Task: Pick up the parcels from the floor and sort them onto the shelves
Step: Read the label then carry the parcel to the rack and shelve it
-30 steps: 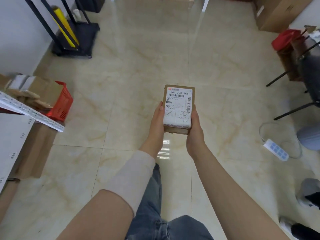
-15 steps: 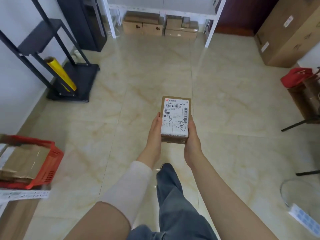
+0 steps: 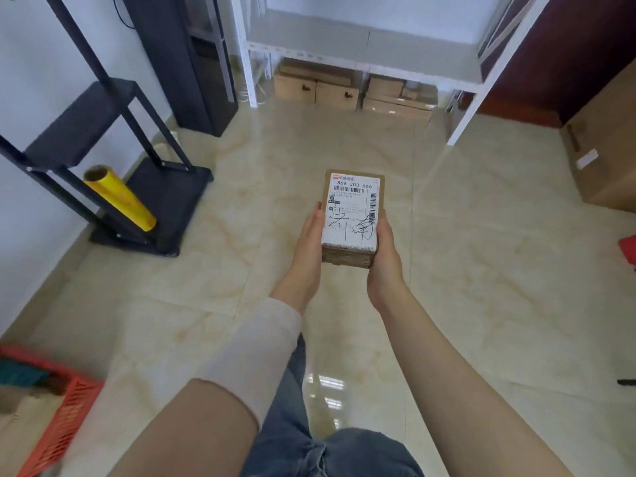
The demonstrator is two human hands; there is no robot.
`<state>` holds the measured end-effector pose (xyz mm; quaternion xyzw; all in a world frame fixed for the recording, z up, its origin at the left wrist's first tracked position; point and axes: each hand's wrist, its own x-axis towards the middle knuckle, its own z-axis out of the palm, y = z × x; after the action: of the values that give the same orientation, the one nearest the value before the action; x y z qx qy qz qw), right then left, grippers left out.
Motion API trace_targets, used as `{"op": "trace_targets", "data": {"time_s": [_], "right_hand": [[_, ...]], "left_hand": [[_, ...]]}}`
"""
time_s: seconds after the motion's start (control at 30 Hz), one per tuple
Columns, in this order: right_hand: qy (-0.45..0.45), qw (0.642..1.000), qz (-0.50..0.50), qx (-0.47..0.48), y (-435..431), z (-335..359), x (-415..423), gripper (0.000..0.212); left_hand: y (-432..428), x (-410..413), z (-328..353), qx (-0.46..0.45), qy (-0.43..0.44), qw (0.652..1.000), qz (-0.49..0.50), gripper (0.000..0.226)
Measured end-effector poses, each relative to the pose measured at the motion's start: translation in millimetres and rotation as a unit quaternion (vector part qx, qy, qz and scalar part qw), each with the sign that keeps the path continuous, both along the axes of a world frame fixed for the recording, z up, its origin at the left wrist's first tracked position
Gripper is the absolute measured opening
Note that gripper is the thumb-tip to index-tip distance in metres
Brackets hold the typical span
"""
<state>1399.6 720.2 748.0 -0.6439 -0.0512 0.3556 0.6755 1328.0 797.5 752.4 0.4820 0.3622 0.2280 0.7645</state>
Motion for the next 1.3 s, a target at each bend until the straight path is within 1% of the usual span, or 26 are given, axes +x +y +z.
{"op": "trace_targets", "data": {"time_s": [0.1, 0.13, 0.2, 0.3, 0.33, 0.4, 0.43, 0.53, 0.63, 0.7, 0.77, 0.87, 0.93, 0.97, 1.03, 1.07, 1.13, 1.17, 1.2, 1.3], "right_hand": [[0.013, 1.000, -0.001, 0.018, 5, -3, 5, 0.055], [0.007, 1.000, 0.004, 0.022, 23, 0, 14, 0.055], [0.000, 1.000, 0.008, 0.003, 95, 12, 44, 0.062], [-0.008, 1.000, 0.013, 0.005, 188, 36, 90, 0.080], [-0.006, 1.000, 0.010, 0.006, 214, 39, 105, 0.081], [0.002, 1.000, 0.006, 0.018, 258, 41, 132, 0.079], [0.006, 1.000, 0.006, 0.023, 282, 40, 147, 0.078], [0.007, 1.000, 0.007, 0.026, 334, 40, 182, 0.083], [0.006, 1.000, 0.006, 0.022, 398, 36, 233, 0.086], [0.005, 1.000, -0.005, 0.029, 441, 35, 274, 0.085], [0.001, 0.999, -0.007, 0.050, 485, 35, 314, 0.081], [-0.004, 0.998, -0.001, 0.067, 551, 45, 367, 0.079], [-0.012, 0.997, 0.003, 0.075, 594, 55, 400, 0.077], [-0.016, 0.997, 0.009, 0.079, 615, 59, 414, 0.072], [-0.019, 0.996, 0.021, 0.084, 656, 65, 439, 0.056], [-0.022, 0.996, 0.026, 0.087, 675, 66, 451, 0.053], [-0.025, 0.995, 0.029, 0.089, 715, 65, 473, 0.061], [-0.021, 0.996, 0.027, 0.087, 736, 64, 484, 0.065], [-0.018, 0.996, 0.027, 0.083, 757, 61, 496, 0.067], [-0.018, 0.996, 0.013, 0.092, 821, 54, 531, 0.065]], "left_hand": [[3, 2, -2, 0.005, -0.024, 1.000, -0.015, 0.054], [21, 9, -2, 0.006, -0.032, 0.999, -0.012, 0.055], [91, 40, 3, -0.013, -0.026, 1.000, -0.005, 0.057], [183, 90, 24, -0.006, -0.020, 1.000, 0.000, 0.071], [208, 105, 29, -0.008, -0.018, 1.000, -0.001, 0.071], [252, 131, 34, -0.008, -0.021, 1.000, 0.004, 0.064], [276, 146, 34, -0.005, -0.025, 1.000, 0.003, 0.064], [329, 181, 34, 0.000, -0.026, 1.000, 0.004, 0.075], [392, 234, 30, 0.013, -0.016, 1.000, 0.001, 0.064], [434, 273, 33, 0.020, -0.014, 1.000, 0.006, 0.059], [475, 313, 40, 0.042, -0.020, 0.999, 0.012, 0.059], [539, 365, 56, 0.058, -0.029, 0.998, 0.009, 0.047], [580, 396, 65, 0.073, -0.042, 0.996, 0.003, 0.045], [601, 410, 68, 0.075, -0.042, 0.996, 0.006, 0.046], [641, 434, 72, 0.056, -0.040, 0.997, 0.024, 0.045], [660, 444, 73, 0.051, -0.040, 0.997, 0.032, 0.044], [700, 466, 71, 0.049, -0.037, 0.997, 0.038, 0.043], [720, 478, 68, 0.049, -0.038, 0.997, 0.038, 0.046], [741, 491, 66, 0.048, -0.037, 0.997, 0.037, 0.054], [811, 530, 62, 0.034, -0.019, 0.998, 0.040, 0.090]]}}
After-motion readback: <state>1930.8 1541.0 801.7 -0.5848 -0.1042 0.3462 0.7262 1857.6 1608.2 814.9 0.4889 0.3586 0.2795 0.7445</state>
